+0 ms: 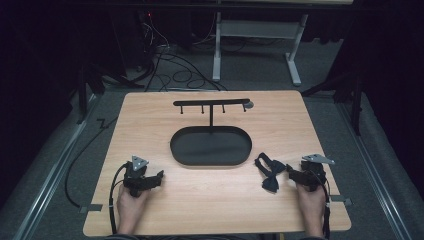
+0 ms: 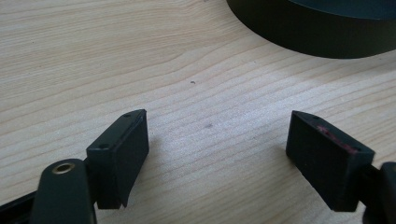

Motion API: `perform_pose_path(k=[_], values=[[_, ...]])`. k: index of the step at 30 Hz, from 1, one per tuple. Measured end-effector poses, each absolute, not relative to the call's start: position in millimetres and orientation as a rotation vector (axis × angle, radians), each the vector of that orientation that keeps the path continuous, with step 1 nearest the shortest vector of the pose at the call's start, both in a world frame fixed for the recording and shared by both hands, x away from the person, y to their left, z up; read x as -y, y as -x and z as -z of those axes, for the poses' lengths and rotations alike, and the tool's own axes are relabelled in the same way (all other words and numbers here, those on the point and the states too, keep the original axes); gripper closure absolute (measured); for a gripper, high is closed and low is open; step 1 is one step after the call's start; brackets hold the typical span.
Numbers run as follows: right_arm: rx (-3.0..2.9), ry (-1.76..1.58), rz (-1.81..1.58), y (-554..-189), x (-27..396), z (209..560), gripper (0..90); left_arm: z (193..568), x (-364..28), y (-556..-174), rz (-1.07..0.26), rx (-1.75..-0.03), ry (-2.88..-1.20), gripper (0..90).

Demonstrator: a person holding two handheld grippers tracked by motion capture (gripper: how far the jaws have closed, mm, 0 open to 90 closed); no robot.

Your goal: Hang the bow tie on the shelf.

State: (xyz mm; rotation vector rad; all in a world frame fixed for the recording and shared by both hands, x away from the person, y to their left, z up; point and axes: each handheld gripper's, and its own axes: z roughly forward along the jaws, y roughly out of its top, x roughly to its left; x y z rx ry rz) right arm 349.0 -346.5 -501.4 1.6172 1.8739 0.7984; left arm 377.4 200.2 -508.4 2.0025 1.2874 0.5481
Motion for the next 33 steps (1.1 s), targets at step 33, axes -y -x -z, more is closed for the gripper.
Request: perform_pose_path(k=[33], values=[[-1.896, -1.601, -0.801, -349.0, 346.1, 501.5, 34.4, 508.4, -200.1, -377.5, -0.549, -1.29, -2.001, 21.6]])
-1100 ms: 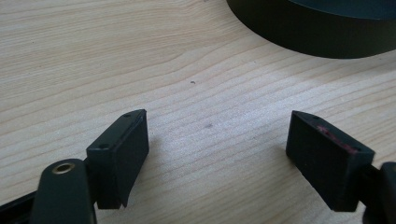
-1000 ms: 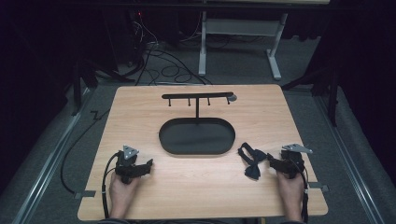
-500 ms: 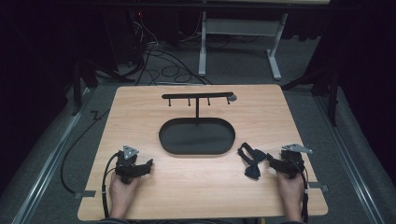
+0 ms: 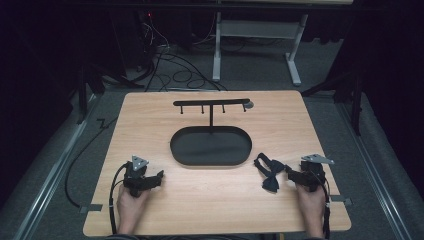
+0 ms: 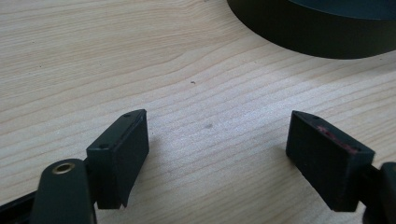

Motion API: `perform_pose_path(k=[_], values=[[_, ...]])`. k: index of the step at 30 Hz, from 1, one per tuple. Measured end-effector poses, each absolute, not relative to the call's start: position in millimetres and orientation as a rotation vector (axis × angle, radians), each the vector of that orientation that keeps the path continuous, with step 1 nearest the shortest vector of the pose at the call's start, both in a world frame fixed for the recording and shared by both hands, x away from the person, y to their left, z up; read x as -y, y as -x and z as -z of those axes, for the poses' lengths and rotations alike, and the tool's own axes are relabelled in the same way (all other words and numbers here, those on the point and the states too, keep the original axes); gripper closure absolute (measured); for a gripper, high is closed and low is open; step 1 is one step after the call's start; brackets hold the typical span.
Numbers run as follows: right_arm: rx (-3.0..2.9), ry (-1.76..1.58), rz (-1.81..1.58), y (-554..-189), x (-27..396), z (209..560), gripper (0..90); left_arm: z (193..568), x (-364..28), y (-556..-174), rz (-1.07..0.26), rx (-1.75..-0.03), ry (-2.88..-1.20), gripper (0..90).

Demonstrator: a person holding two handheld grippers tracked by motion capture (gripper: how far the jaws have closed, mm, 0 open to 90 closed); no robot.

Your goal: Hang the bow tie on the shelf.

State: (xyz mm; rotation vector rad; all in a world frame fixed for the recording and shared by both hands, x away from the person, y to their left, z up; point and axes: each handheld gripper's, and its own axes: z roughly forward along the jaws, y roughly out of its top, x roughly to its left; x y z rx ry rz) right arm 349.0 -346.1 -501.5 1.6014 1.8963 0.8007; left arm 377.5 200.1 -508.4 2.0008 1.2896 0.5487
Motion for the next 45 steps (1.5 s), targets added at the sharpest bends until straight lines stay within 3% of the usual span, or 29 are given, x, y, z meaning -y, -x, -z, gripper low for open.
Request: perform_pose_path(k=[10, 14, 33, 45], values=[[-1.898, -1.601, -0.804, -349.5, 345.4, 501.4, 34.9, 508.3, -200.2, -377.4, -0.549, -1.289, -2.004, 21.5], [-1.922, -1.56, -0.815, -349.9, 343.9, 500.9, 40.5, 508.3, -200.1, -377.4, -0.549, -1.29, -2.004, 21.5], [-1.918, -1.479, -0.901, -331.9, 334.4, 482.7, 40.8, 508.3, -200.1, -377.4, -0.548, -1.291, -2.002, 21.5], [-1.977, -1.496, -0.965, -323.1, 324.1, 475.5, 49.5, 508.3, -200.1, -377.4, -0.548, -1.291, -2.003, 21.5]])
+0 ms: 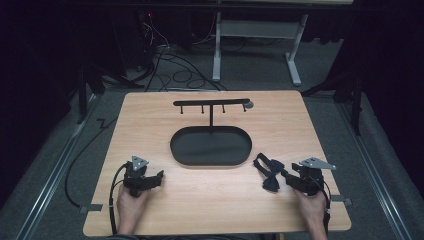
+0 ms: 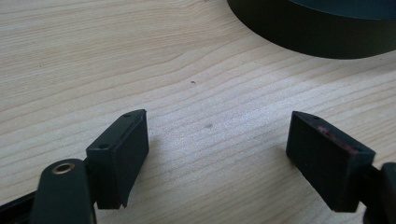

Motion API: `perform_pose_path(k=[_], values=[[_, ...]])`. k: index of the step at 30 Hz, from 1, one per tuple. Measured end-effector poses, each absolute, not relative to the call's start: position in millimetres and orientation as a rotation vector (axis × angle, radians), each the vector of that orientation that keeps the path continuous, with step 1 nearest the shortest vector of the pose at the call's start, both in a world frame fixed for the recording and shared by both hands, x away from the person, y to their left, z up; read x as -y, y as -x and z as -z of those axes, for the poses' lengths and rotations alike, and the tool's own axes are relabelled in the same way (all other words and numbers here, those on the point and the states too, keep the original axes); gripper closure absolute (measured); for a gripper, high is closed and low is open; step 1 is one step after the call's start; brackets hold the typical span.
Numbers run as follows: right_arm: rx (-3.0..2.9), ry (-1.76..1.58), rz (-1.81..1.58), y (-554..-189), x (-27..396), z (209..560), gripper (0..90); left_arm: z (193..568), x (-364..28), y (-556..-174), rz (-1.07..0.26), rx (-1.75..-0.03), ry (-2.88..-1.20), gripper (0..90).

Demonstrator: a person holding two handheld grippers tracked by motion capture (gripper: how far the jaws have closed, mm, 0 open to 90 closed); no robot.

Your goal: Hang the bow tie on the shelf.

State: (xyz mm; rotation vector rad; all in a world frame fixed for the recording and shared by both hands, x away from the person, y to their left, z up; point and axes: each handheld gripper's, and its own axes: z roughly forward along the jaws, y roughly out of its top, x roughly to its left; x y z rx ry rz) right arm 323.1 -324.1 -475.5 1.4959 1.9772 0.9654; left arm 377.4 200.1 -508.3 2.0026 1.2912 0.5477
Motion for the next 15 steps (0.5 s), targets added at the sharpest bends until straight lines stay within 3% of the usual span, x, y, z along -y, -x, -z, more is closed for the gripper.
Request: perform_pose_path(k=[15], values=[[-2.017, -1.467, -1.051, -332.9, 308.1, 466.8, 49.9, 508.3, -200.1, -377.4, -0.547, -1.291, -2.002, 21.5]])
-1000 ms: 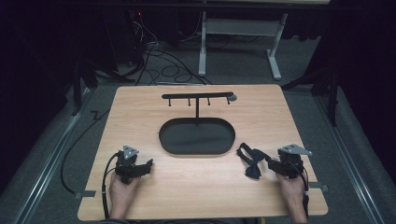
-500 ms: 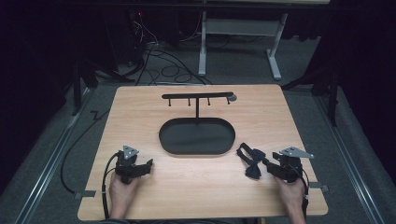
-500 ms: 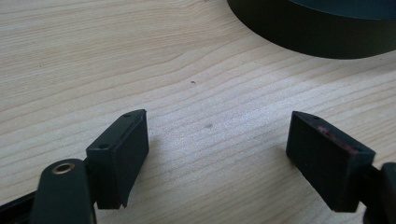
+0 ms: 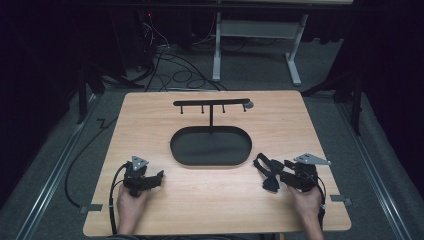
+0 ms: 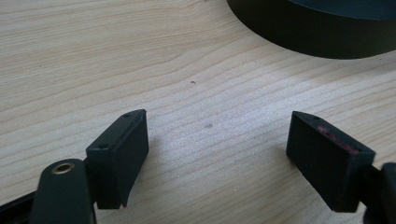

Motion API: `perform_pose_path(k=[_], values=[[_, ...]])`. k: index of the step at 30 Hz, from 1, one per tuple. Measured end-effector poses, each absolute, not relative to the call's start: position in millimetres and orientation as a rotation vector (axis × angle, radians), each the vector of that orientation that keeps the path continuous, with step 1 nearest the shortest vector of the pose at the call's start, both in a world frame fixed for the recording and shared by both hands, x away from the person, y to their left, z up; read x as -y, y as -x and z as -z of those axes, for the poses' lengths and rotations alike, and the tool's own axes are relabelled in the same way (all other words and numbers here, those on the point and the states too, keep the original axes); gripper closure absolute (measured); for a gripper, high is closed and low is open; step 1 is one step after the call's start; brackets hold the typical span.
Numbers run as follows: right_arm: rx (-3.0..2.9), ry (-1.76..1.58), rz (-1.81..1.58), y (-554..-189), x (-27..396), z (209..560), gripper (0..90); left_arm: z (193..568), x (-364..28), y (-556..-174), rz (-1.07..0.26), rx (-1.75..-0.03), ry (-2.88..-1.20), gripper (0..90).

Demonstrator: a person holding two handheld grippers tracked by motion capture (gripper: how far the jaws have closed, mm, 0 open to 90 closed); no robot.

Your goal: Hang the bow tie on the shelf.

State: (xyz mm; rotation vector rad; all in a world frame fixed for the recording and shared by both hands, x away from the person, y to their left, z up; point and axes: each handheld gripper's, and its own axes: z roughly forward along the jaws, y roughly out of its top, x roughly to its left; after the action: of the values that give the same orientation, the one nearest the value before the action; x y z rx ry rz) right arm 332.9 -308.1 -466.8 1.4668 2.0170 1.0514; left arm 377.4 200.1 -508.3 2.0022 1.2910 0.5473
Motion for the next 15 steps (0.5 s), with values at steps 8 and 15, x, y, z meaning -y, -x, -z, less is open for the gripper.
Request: perform_pose_path(k=[8, 15], values=[[-2.055, -1.445, -1.051, -346.9, 295.1, 467.1, 51.1, 508.2, -200.2, -377.4, -0.545, -1.291, -2.004, 21.5], [-2.074, -1.454, -1.046, -364.4, 288.1, 468.3, 53.5, 508.3, -200.1, -377.4, -0.547, -1.291, -2.003, 21.4]])
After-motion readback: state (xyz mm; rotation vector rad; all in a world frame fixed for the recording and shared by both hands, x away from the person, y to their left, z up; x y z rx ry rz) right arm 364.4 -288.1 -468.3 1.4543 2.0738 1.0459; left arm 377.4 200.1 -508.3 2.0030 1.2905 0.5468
